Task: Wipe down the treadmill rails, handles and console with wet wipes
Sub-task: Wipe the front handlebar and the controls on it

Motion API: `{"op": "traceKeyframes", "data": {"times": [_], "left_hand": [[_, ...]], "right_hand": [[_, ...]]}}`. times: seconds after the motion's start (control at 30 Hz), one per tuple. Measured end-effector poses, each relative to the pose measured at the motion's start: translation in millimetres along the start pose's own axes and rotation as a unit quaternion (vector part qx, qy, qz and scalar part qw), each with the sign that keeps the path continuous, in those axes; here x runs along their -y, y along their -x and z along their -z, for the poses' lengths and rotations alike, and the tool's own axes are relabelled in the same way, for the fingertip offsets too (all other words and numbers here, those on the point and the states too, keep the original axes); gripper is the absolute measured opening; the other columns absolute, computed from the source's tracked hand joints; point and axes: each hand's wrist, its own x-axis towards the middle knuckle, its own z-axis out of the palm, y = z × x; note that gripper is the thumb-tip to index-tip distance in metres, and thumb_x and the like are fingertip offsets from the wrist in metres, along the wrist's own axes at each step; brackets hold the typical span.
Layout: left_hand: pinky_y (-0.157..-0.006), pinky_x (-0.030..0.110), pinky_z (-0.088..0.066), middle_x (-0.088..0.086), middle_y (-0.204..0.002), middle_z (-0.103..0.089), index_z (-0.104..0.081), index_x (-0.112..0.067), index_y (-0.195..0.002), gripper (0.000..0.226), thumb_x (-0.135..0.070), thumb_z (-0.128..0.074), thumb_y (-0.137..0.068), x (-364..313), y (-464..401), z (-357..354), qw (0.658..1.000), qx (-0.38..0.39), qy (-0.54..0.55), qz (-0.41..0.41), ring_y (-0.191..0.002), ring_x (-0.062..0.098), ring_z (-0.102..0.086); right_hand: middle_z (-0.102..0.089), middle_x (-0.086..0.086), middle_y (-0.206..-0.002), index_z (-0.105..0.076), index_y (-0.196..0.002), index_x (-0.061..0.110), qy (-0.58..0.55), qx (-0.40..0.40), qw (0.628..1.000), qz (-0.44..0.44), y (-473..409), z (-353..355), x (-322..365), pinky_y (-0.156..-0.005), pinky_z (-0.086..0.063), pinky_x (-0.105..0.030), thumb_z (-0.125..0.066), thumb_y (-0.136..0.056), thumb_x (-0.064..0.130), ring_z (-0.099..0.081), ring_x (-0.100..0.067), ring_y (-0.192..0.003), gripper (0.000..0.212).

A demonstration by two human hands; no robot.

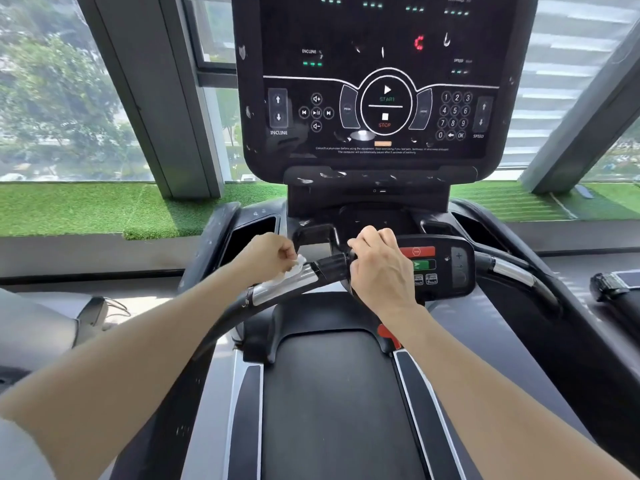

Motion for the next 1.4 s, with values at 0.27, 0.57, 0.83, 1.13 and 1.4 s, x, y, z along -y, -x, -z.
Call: {"op": "traceKeyframes", "data": {"times": [0.27,0.57,0.83,1.13,1.4], "left_hand": [[-0.056,0.034,-0.036,0.007,-0.075,-0.053,-0.060,-0.004,-0.076,0.009,-0.006,-0.061,-0.085,-13.4,31.7,-36.1,0.973,-0.172,0.023,-0.150,-0.064,0.025,-0.047],[-0.056,0.027,-0.036,0.007,-0.076,-0.055,-0.059,-0.004,-0.074,0.011,0.001,-0.067,-0.080,32.9,62.9,-43.8,0.965,-0.249,-0.011,-0.085,-0.066,0.019,-0.045],[-0.059,0.019,-0.033,0.004,-0.072,-0.051,-0.054,-0.007,-0.067,0.019,-0.016,-0.055,-0.084,-5.9,49.7,-61.8,0.943,-0.276,-0.006,-0.184,-0.068,0.018,-0.043],[-0.054,0.033,-0.043,0.003,-0.072,-0.052,-0.056,-0.007,-0.070,0.023,0.010,-0.071,-0.071,30.6,69.7,-67.9,0.940,-0.313,-0.063,-0.122,-0.069,0.021,-0.044],[-0.051,0.033,-0.046,0.002,-0.075,-0.054,-0.060,-0.009,-0.073,0.027,0.012,-0.074,-0.065,33.1,67.1,-74.0,0.940,-0.301,-0.086,-0.137,-0.073,0.017,-0.038]], "right_hand": [[-0.058,-0.002,-0.086,-0.068,-0.082,0.005,0.004,0.000,1.000,0.017,1.8,3.8,3.8,-0.039,-0.037,-0.022,-0.067,-0.069,-0.001,-0.053,-0.023,-0.081,0.014],[-0.062,-0.003,-0.084,-0.069,-0.081,0.007,0.006,0.023,0.993,0.116,14.9,-11.4,28.0,-0.073,-0.051,-0.027,-0.072,-0.064,0.000,-0.059,-0.023,-0.081,0.019],[-0.062,-0.004,-0.080,-0.071,-0.086,0.006,-0.024,0.016,0.993,0.116,15.5,-8.4,20.7,-0.071,-0.054,-0.031,-0.046,-0.079,0.004,-0.061,-0.024,-0.076,0.025],[-0.060,-0.002,-0.078,-0.068,-0.077,0.008,-0.012,0.004,0.996,0.093,16.0,-13.4,25.0,-0.070,-0.052,-0.028,-0.071,-0.065,-0.007,-0.059,-0.024,-0.075,0.020],[-0.060,-0.003,-0.077,-0.068,-0.078,0.007,-0.019,-0.008,0.994,0.107,15.8,-14.5,22.4,-0.061,-0.050,-0.028,-0.071,-0.065,-0.008,-0.058,-0.024,-0.072,0.020]]}}
